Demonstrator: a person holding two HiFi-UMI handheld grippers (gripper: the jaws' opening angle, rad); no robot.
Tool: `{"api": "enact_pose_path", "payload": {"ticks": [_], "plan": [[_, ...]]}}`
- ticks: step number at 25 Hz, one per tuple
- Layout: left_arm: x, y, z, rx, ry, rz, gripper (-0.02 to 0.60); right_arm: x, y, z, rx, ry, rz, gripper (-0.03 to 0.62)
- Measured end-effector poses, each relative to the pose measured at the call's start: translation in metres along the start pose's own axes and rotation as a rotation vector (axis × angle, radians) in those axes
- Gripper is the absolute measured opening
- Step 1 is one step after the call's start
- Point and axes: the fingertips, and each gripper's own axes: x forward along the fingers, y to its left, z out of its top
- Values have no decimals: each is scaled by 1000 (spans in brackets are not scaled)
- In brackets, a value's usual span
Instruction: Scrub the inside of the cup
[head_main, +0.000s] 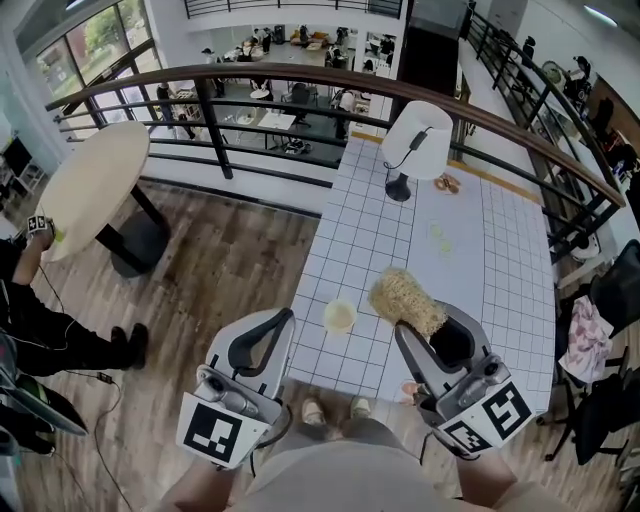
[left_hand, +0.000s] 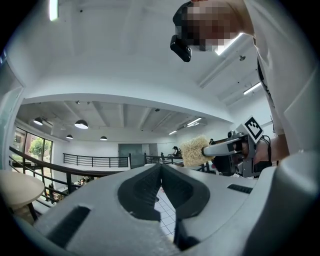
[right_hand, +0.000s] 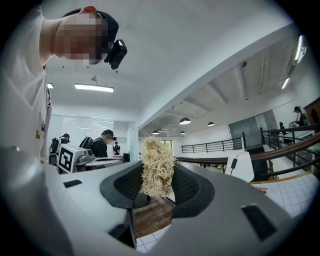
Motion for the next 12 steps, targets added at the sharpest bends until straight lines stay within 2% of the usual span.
{"api": "enact_pose_path", "payload": {"ticks": [5, 9, 12], "plan": [[7, -10, -2, 15, 1, 4, 14, 2, -14, -5, 4, 15, 27, 155], [12, -20, -5, 22, -37, -17, 15, -1, -26, -16, -4, 55, 29, 155], [17, -24, -18, 38, -9, -21, 25, -1, -33, -24, -3, 80, 36, 155]]}}
